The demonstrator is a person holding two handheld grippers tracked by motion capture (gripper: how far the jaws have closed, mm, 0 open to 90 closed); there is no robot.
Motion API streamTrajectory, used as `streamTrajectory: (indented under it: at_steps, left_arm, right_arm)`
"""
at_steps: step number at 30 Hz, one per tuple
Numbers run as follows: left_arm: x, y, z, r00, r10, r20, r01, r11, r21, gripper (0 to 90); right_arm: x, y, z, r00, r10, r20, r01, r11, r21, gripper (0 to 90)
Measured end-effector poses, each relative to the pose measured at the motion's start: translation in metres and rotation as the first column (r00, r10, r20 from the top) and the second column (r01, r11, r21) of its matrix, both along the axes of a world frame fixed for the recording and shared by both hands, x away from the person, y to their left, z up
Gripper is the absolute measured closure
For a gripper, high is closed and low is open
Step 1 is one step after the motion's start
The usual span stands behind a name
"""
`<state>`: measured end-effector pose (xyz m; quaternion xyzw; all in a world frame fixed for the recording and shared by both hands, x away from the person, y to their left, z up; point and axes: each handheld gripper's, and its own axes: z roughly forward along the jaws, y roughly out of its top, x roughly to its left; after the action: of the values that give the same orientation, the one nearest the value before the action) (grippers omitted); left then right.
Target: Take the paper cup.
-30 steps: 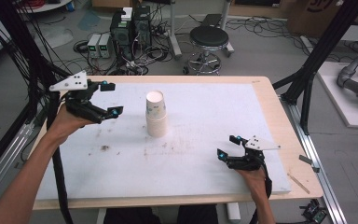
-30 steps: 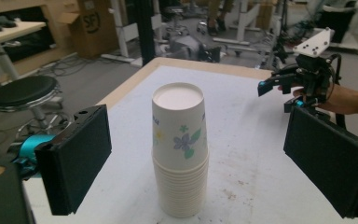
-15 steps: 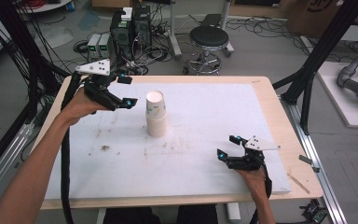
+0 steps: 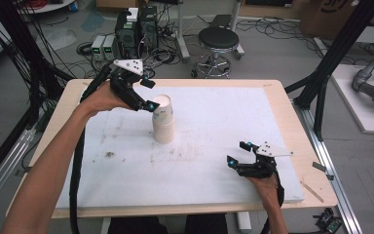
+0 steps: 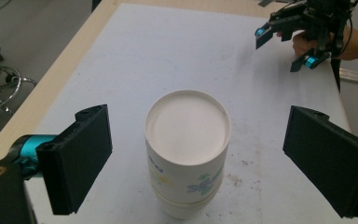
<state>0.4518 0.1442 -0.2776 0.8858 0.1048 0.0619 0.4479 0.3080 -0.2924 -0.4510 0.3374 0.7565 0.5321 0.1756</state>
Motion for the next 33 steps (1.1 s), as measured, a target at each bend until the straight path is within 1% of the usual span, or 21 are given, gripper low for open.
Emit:
streamTrajectory:
  at_steps: [2, 4, 6, 7, 8, 12, 14, 19, 20, 21, 25, 26, 28, 30, 31, 33]
  left_arm:
    - [0.003, -0.005, -0.001, 1.0000, -0.008, -0.005, 0.009, 0.9994, 0.033, 7.9]
    - [0.005, -0.011, -0.001, 0.9998, -0.016, -0.013, 0.016, 0.9984, 0.054, 8.1]
    - [0.007, -0.016, -0.001, 0.9996, -0.023, -0.016, 0.024, 0.9967, 0.078, 10.3]
    - [0.007, -0.016, -0.001, 0.9996, -0.023, -0.016, 0.024, 0.9967, 0.078, 11.0]
    - [0.008, -0.020, -0.002, 0.9996, -0.022, -0.020, 0.023, 0.9964, 0.081, 11.2]
    - [0.011, -0.023, -0.007, 0.9991, -0.017, -0.039, 0.021, 0.9922, 0.123, 11.2]
    - [0.012, -0.023, -0.008, 0.9991, -0.014, -0.041, 0.019, 0.9902, 0.139, 11.2]
    - [0.012, -0.024, -0.010, 0.9986, -0.023, -0.048, 0.030, 0.9891, 0.144, 14.0]
    - [0.012, -0.025, -0.010, 0.9985, -0.026, -0.048, 0.033, 0.9877, 0.153, 14.4]
    - [0.012, -0.025, -0.010, 0.9986, -0.023, -0.047, 0.030, 0.9878, 0.153, 14.6]
    - [0.013, -0.026, -0.011, 0.9981, -0.024, -0.056, 0.032, 0.9875, 0.154, 18.8]
    - [0.013, -0.026, -0.011, 0.9976, -0.032, -0.061, 0.042, 0.9860, 0.162, 21.1]
    - [0.013, -0.027, -0.012, 0.9980, -0.029, -0.055, 0.039, 0.9842, 0.173, 24.0]
    - [0.013, -0.027, -0.012, 0.9978, -0.025, -0.062, 0.035, 0.9847, 0.171, 24.9]
    - [0.013, -0.027, -0.012, 0.9981, -0.026, -0.055, 0.035, 0.9845, 0.172, 26.7]
    - [0.013, -0.026, -0.011, 0.9978, -0.029, -0.059, 0.039, 0.9856, 0.165, 29.8]
  right_arm:
    - [0.000, 0.000, 0.000, 1.0000, 0.001, -0.001, -0.001, 1.000, 0.001, 17.9]
    - [0.000, 0.000, 0.000, 1.0000, 0.001, 0.001, -0.001, 1.000, 0.001, 18.0]
    - [0.000, 0.000, 0.000, 1.0000, 0.001, -0.001, -0.001, 1.000, 0.001, 18.0]
    - [0.000, 0.000, 0.000, 1.0000, 0.002, -0.003, -0.002, 1.000, 0.001, 18.0]
    - [0.000, 0.000, 0.000, 1.0000, 0.001, -0.001, -0.001, 1.000, 0.002, 18.0]
    - [0.000, 0.000, 0.000, 1.0000, 0.002, -0.001, -0.002, 1.000, 0.003, 18.0]
    - [0.000, 0.000, 0.000, 1.0000, 0.003, -0.002, -0.003, 1.000, 0.004, 17.9]
    - [0.000, 0.000, 0.000, 1.0000, 0.003, -0.006, -0.003, 1.000, 0.006, 18.0]
    - [0.001, 0.000, 0.000, 1.0000, 0.002, -0.006, -0.002, 1.000, 0.005, 18.0]
    - [0.001, 0.000, 0.000, 1.0000, 0.002, -0.006, -0.002, 1.000, 0.006, 18.0]
    - [0.001, 0.000, 0.000, 1.0000, 0.002, -0.004, -0.002, 1.000, 0.006, 18.0]
    - [0.001, 0.000, 0.000, 1.0000, 0.002, -0.005, -0.002, 1.000, 0.005, 18.0]
    - [0.001, 0.000, 0.000, 1.0000, 0.003, -0.007, -0.003, 1.000, 0.006, 18.0]
    - [0.000, 0.000, 0.000, 1.0000, 0.002, -0.007, -0.002, 1.000, 0.006, 18.0]
    - [0.000, 0.000, 0.000, 1.0000, 0.003, -0.006, -0.003, 1.000, 0.006, 18.0]
    - [0.001, 0.000, 0.000, 1.0000, 0.004, -0.004, -0.004, 1.000, 0.003, 18.0]
